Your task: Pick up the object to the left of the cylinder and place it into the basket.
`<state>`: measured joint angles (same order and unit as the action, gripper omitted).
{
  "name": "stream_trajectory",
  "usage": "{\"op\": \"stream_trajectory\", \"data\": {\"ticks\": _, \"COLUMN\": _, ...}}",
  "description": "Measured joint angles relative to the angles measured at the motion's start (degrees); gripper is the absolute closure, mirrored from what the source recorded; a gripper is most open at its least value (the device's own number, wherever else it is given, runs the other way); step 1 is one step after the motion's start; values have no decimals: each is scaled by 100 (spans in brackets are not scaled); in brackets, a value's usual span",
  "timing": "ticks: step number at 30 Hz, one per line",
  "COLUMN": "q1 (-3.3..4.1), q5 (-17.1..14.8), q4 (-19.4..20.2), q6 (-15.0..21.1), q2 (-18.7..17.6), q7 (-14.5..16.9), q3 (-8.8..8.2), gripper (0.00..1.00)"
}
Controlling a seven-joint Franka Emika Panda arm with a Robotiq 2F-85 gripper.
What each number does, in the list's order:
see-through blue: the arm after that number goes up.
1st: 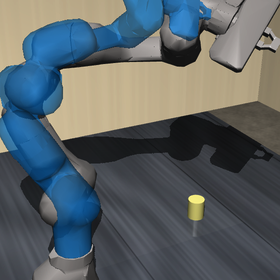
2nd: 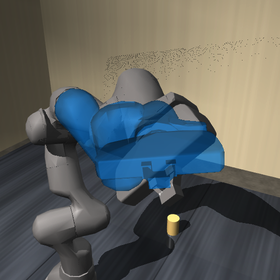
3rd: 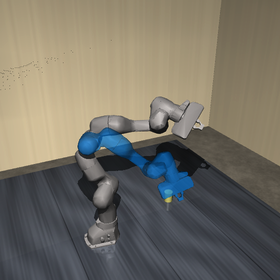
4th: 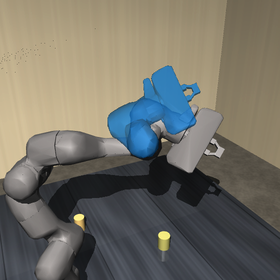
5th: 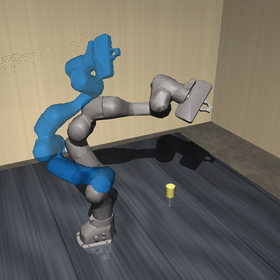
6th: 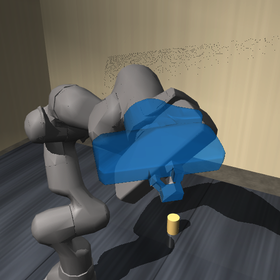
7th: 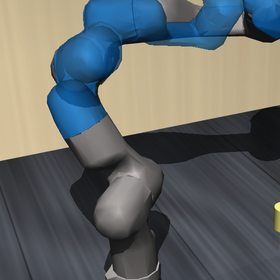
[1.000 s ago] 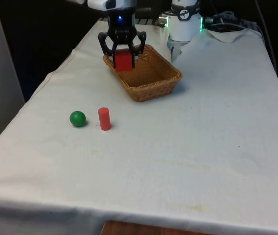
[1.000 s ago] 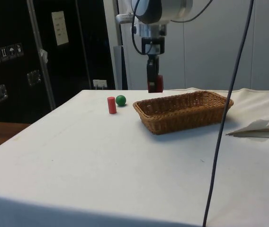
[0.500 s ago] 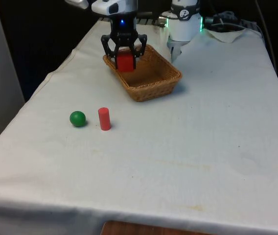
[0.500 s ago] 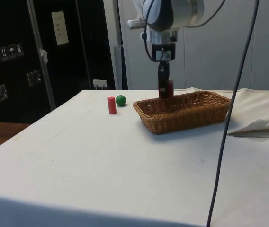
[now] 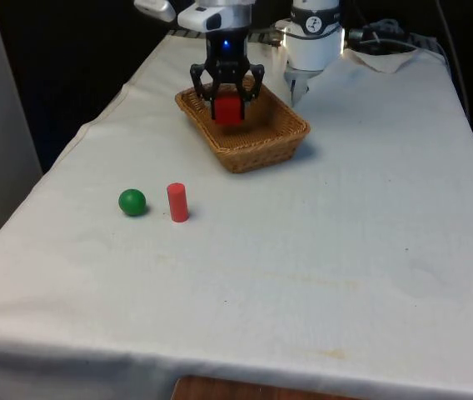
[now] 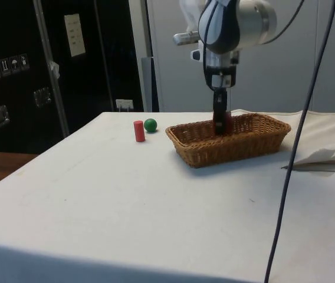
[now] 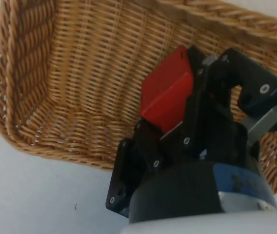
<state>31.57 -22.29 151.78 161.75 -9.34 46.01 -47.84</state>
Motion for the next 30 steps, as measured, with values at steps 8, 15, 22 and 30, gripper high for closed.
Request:
{"op": "stream_trajectory", "data": {"ticks": 8, "q1": 0, "q5": -17, "q4": 246, "q6": 275, "q2": 6, "q7": -52, "q3": 115, "gripper": 99}}
{"op": "stream_trajectory", "data": {"ticks": 15, "q1": 0, "q5": -17, "q4": 269, "q6": 309, "q2": 11, "q7": -63, "q3": 126, "gripper": 99}}
{"op": "stream_trajectory", "data": {"ticks": 22, "q1": 0, "q5": -17, "q4": 269, "q6": 304, "q2": 11, "q7": -63, "q3": 126, "gripper": 63}}
{"op": "stream_trajectory", "data": {"ticks": 30, "q1": 0, "q5": -11, "q4": 269, "q6": 298, "q2": 11, "q7": -57, "q3": 126, "gripper": 0}}
